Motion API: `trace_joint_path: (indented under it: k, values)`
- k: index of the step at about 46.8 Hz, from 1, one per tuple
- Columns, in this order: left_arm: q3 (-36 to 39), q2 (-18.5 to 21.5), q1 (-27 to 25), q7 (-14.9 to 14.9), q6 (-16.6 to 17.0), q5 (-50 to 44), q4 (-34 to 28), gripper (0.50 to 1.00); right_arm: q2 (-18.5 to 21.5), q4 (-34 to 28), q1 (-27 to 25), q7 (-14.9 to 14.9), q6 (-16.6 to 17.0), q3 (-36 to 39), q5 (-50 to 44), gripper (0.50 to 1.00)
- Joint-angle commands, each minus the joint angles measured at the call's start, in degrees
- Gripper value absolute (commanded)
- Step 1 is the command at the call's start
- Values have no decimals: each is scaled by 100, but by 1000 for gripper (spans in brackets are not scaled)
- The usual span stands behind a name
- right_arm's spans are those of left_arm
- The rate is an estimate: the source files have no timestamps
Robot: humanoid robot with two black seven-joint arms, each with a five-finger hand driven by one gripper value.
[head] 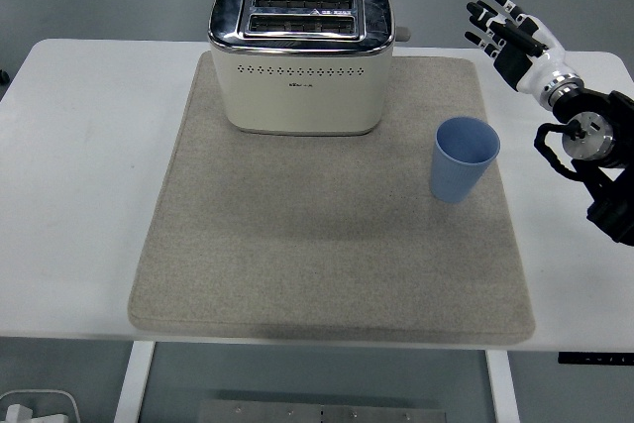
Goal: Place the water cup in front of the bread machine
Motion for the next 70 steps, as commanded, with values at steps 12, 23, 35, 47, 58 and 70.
trace_joint_path:
  k: [12, 23, 35, 47, 58, 70]
  values:
    - [5, 0, 2, 0, -1, 4, 2, 1000, 3, 0, 1, 0, 14, -9, 0, 930]
    - [6, 0, -6, 0, -1, 5, 2, 1000, -32, 0, 9, -18, 49, -27, -9, 930]
    - [14, 0, -6, 0, -1, 5, -7, 1000, -68, 0, 1, -18, 207, -35, -18, 930]
    - [14, 0, 2, 0, -1, 5, 2, 1000, -103, 0, -17, 61, 252, -27, -9, 928]
    - [14, 0, 2, 0, -1, 5, 2, 1000, -103, 0, -43, 79, 339, -35, -18, 930]
    - [14, 0, -6, 0, -1, 5, 2, 1000, -129, 0, -17, 79, 427, -27, -18, 930]
